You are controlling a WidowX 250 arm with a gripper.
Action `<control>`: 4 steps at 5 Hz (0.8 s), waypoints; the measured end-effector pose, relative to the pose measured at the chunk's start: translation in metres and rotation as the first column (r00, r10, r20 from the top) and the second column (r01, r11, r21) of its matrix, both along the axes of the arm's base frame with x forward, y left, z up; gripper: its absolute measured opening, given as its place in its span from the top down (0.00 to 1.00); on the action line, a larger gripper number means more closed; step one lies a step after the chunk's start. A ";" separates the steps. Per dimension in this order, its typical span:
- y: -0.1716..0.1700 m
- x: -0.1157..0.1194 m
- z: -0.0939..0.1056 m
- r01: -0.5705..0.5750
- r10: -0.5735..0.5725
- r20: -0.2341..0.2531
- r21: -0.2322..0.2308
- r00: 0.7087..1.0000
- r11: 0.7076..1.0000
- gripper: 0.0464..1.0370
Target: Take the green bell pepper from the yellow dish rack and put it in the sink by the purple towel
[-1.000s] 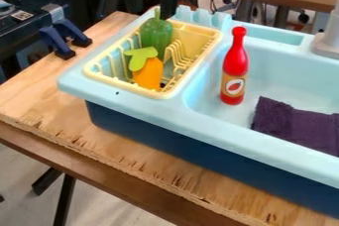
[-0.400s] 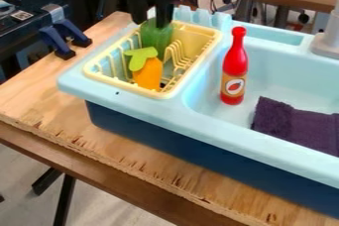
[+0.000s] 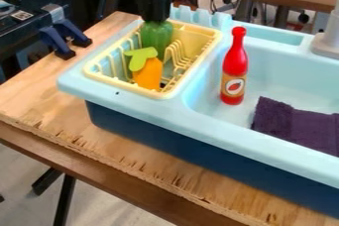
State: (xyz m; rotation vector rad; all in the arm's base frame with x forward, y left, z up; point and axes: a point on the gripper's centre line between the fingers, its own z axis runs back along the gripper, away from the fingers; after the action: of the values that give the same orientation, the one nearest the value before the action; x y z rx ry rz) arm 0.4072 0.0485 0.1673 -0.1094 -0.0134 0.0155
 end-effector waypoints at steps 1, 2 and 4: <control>-0.003 -0.001 0.003 -0.014 0.014 0.012 -0.009 1.000 1.000 0.86; -0.007 -0.015 0.033 -0.081 0.088 0.104 -0.070 0.991 0.994 0.91; -0.041 -0.045 0.094 -0.064 0.073 0.294 -0.042 0.953 0.997 0.93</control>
State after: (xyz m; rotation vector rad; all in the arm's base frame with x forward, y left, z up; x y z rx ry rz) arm 0.3626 0.0080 0.2611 -0.1425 -0.3169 0.0687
